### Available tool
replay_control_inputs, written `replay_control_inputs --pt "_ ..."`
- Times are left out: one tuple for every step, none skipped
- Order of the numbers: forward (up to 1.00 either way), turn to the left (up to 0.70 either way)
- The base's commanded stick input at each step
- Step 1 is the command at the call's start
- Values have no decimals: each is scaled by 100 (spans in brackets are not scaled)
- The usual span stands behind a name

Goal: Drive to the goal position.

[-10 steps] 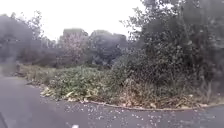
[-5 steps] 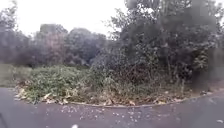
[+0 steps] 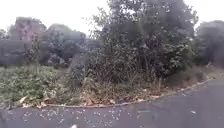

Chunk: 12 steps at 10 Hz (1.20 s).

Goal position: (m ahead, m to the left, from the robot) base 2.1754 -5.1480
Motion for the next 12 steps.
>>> replay_control_inputs --pt "0 -60" --pt "0 -60" --pt "0 -60" --pt "0 -60" --pt "0 -60" --pt "0 -60" --pt "0 -60" --pt "0 -60" --pt "0 -60" --pt "0 -60" --pt "0 -60" --pt "0 -60"
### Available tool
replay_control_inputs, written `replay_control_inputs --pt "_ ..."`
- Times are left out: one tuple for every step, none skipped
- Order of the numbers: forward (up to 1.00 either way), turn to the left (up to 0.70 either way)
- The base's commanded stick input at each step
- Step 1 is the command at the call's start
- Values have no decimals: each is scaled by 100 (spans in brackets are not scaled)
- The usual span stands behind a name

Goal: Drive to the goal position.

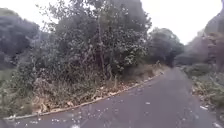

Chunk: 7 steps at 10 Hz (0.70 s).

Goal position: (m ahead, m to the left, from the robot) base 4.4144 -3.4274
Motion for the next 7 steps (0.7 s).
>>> replay_control_inputs --pt "0 -60" --pt "0 -60" --pt "0 -60" --pt "0 -60" --pt "0 -60" --pt "0 -58" --pt "0 -58"
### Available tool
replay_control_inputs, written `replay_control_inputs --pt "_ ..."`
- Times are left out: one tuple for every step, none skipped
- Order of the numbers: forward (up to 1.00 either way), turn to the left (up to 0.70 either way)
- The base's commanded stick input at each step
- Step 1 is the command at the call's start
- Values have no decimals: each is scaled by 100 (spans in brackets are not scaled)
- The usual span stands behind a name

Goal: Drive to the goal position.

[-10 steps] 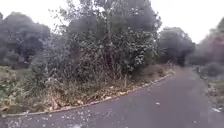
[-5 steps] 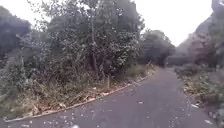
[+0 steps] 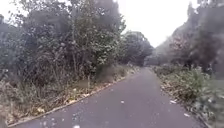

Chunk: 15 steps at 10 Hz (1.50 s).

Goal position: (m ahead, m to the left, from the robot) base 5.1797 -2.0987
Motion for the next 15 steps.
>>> replay_control_inputs --pt "0 -58" --pt "0 -58" --pt "0 -58" --pt "7 -20" --pt "60 0" --pt "60 0" --pt "60 0" --pt "60 0" --pt "60 0" --pt "60 0" --pt "60 0" --pt "60 0" --pt "60 0" --pt "60 0" --pt "60 0"
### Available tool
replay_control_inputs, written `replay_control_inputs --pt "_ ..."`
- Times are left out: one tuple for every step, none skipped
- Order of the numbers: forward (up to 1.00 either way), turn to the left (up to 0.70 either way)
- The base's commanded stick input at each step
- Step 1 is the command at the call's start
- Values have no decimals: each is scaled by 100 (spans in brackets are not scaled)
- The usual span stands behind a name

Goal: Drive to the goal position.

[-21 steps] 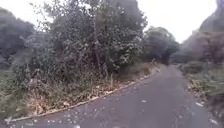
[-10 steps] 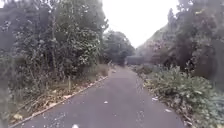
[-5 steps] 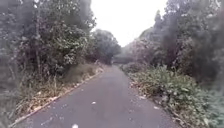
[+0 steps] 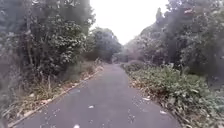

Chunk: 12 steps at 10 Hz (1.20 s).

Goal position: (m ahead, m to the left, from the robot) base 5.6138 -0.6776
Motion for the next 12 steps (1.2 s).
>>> replay_control_inputs --pt "60 0" --pt "60 0" --pt "60 0" --pt "60 0" --pt "60 0" --pt "60 0" --pt "60 0" --pt "60 0" --pt "60 0" --pt "60 0" --pt "60 0" --pt "60 0"
